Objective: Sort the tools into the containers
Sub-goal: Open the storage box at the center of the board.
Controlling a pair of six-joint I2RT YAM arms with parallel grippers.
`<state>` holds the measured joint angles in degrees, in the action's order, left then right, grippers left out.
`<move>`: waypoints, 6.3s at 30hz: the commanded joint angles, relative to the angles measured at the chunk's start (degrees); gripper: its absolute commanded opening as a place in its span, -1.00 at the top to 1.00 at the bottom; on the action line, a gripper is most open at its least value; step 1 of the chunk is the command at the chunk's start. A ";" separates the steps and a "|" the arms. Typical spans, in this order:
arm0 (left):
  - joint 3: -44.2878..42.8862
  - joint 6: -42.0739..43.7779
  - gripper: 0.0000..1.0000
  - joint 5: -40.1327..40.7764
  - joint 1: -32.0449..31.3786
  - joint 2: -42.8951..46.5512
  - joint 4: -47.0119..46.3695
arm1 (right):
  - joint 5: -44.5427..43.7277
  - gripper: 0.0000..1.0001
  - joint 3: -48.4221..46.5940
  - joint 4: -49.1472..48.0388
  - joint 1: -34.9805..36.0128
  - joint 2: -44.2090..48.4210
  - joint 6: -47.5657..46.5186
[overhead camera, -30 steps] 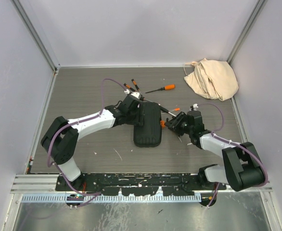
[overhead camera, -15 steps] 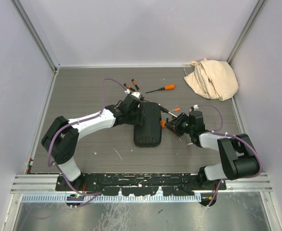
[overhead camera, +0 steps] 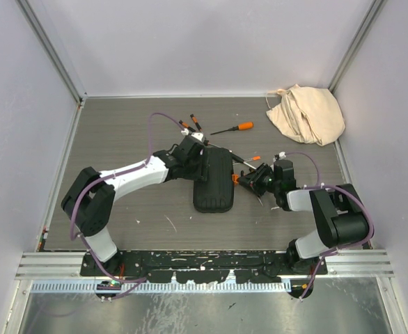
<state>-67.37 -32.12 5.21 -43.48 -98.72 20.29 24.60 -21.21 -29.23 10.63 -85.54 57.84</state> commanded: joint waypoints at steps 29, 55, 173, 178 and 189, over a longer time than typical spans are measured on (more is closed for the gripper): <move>1.60 3.44 -0.11 5.31 1.00 -1.98 9.93 | -0.51 0.99 0.49 -1.13 -0.09 7.18 -1.00; 3.02 4.10 -0.13 5.02 2.09 -1.30 9.70 | 1.19 0.12 -1.40 -0.44 -0.09 5.28 -1.54; 4.28 2.72 -0.69 21.52 10.53 43.84 26.68 | -43.71 0.97 -51.25 54.05 31.38 1.22 -30.68; 5.03 1.53 -0.73 27.09 10.55 51.10 30.92 | -51.60 0.89 -61.50 59.63 39.57 -5.99 -32.88; 7.19 0.42 -0.84 28.15 10.59 55.26 34.05 | -52.42 0.15 -73.96 61.27 50.17 -15.59 -36.15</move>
<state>-61.30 -30.63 31.75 -33.21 -43.77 53.56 -26.92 -90.91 32.08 58.87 -101.21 23.33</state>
